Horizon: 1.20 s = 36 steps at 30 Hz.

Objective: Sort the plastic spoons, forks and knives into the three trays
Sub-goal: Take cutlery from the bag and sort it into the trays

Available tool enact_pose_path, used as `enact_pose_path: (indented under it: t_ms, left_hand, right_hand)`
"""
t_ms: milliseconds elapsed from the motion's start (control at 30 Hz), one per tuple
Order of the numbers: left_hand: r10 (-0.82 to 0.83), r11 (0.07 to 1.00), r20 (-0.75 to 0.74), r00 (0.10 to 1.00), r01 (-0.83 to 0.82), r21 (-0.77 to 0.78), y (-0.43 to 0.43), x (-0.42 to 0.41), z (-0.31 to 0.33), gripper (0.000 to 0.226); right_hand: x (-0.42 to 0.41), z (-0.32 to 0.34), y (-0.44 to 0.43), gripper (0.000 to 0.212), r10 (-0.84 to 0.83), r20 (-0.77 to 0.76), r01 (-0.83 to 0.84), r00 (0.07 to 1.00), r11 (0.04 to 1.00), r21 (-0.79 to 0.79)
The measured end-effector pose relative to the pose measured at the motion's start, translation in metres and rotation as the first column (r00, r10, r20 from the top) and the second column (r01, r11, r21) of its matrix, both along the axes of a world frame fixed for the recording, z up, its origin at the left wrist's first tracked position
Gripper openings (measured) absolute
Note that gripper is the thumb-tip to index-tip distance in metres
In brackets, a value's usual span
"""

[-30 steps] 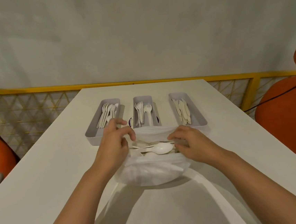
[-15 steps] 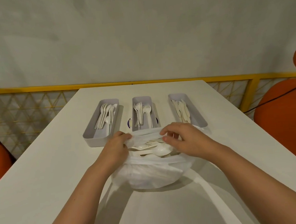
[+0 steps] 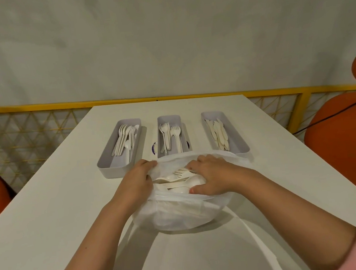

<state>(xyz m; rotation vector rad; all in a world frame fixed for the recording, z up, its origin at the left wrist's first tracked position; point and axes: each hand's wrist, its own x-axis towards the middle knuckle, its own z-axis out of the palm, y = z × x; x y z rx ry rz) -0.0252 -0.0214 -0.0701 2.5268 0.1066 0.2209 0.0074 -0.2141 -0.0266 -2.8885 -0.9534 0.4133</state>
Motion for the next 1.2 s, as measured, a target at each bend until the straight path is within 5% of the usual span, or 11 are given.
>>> enact_pose_path:
  t_ms: [200,367,567,900,1200]
  left_hand:
    - [0.060,0.997,0.052,0.997,-0.057,-0.048,0.002,0.002,0.001,0.051]
    - [0.062,0.998,0.032,0.998,-0.061,-0.032,0.005,-0.001,0.004,0.051]
    - [0.182,0.981,-0.098,0.978,-0.188,-0.048,0.016,0.000,0.008,0.045]
    - [0.161,0.987,-0.209,0.965,-0.161,0.018,0.022,-0.003,0.015,0.030]
    - [0.089,0.996,-0.218,0.972,-0.087,0.021,0.022,-0.007,0.028,0.028]
  right_hand:
    - [0.011,0.002,0.013,0.021,0.011,-0.098,-0.008,0.995,1.000,0.023]
    - [0.014,-0.003,0.019,0.042,0.053,-0.109,-0.046,0.993,0.997,0.067]
    - [0.009,0.004,0.006,0.026,0.144,-0.101,-0.127,0.984,0.980,0.155]
    - [0.014,0.009,-0.026,0.002,0.084,-0.324,0.099,0.942,0.855,0.510]
    - [0.013,0.015,-0.025,0.021,0.071,-0.330,0.159,0.941,0.771,0.617]
